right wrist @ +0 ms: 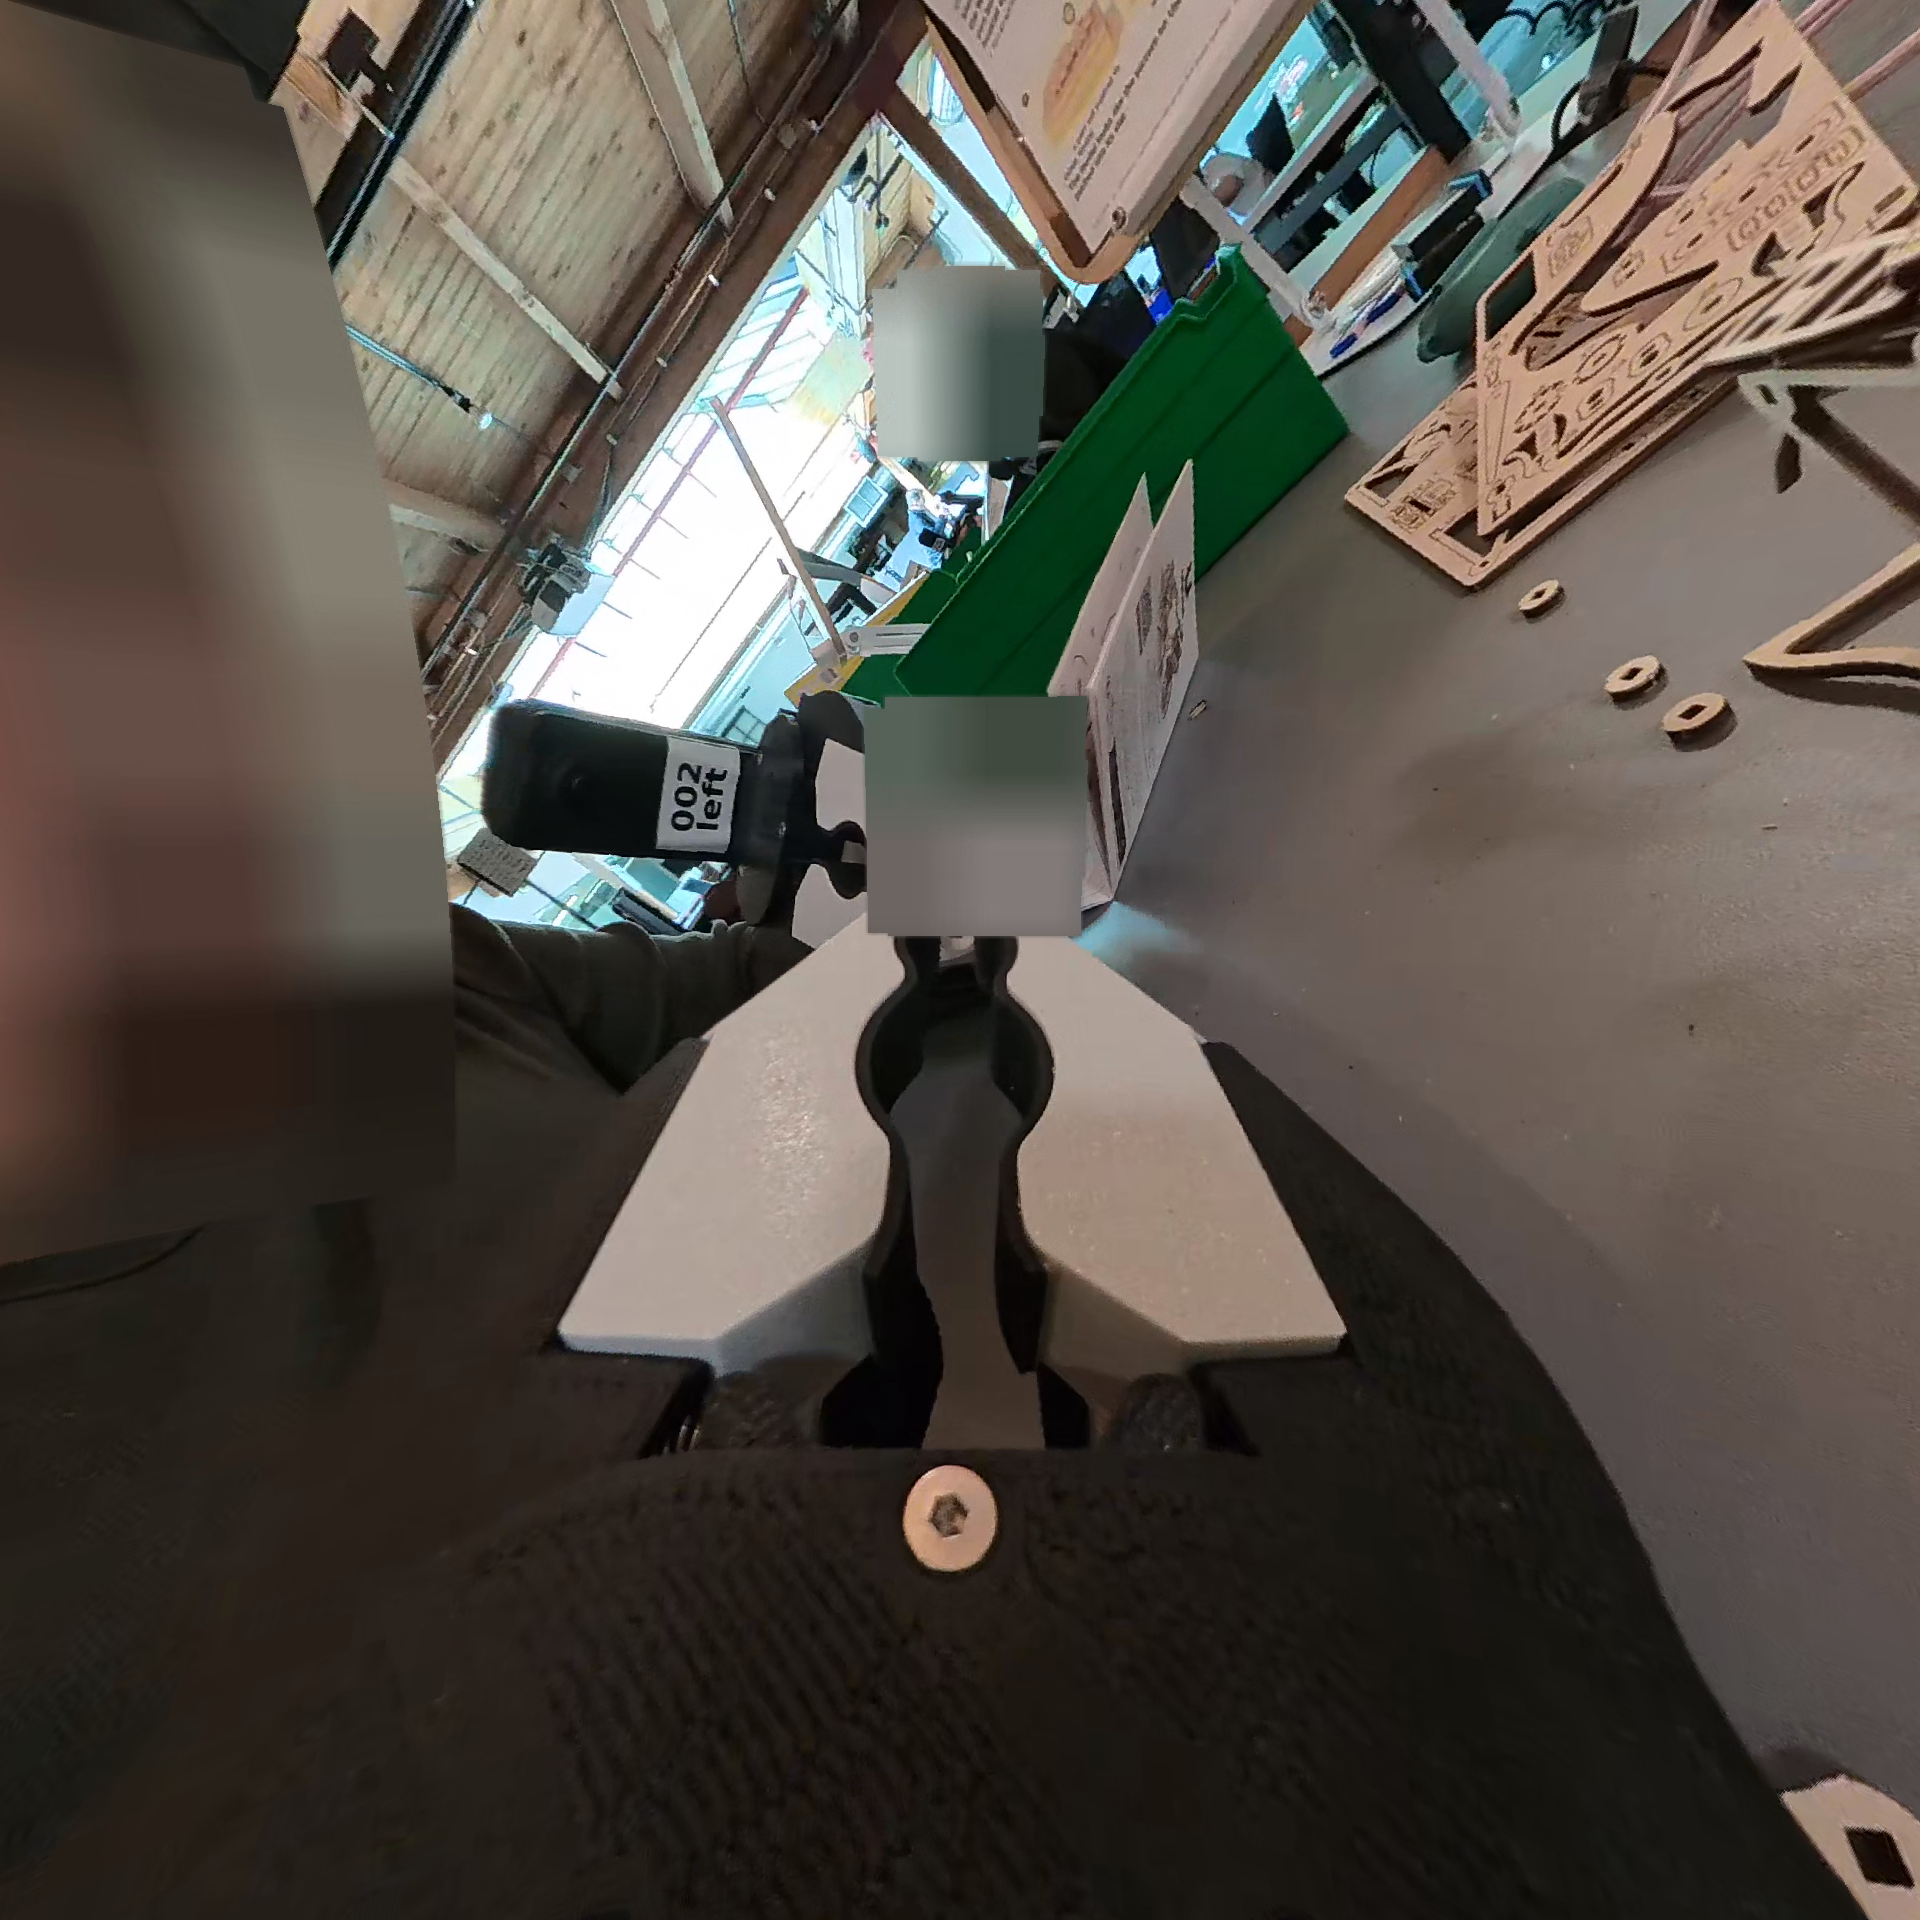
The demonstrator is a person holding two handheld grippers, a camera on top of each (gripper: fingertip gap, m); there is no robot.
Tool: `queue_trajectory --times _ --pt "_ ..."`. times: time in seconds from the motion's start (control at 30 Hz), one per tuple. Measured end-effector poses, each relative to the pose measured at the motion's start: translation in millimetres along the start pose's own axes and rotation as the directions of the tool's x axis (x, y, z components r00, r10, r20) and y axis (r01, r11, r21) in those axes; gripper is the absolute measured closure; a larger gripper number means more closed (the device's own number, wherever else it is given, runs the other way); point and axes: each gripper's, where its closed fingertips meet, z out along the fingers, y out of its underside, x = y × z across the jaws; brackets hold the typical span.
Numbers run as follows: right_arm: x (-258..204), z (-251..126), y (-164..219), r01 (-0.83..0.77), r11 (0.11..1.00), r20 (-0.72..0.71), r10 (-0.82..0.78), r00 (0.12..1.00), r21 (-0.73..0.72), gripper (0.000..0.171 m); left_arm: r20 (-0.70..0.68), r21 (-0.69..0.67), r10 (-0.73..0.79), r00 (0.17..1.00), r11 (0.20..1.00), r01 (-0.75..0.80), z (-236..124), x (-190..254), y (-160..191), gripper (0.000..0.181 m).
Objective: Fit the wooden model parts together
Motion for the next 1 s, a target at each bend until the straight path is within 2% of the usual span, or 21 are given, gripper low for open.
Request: queue_trajectory --times 0.03,0.37,0.6,0.83,1.0 --pt "0 0 0 0.008 1.000 -0.007 -0.008 1.000 0.002 0.167 0.000 0.000 0.000 1.000 1.000 0.000 0 0 0 0.181" --pt "2 2 -2 0.036 0.999 -0.043 -0.035 0.998 0.031 0.167 0.026 -0.010 0.023 0.999 1.000 -0.023 0 -3 1 0.181" --pt "-4 7 -15 0.089 0.974 -0.087 -0.072 0.994 0.206 0.167 0.089 0.036 -0.025 0.996 0.999 0.022 -5 -13 -6 0.181" --pt "-16 19 -31 0.048 0.915 -0.009 -0.049 0.999 0.400 0.167 0.168 0.097 -0.051 0.984 0.995 0.035 -16 -28 -15 0.181" --pt "-16 26 -37 0.139 0.874 -0.085 -0.112 0.990 0.465 0.167 0.193 0.096 -0.108 0.975 0.991 0.090 -19 -37 -12 0.181"
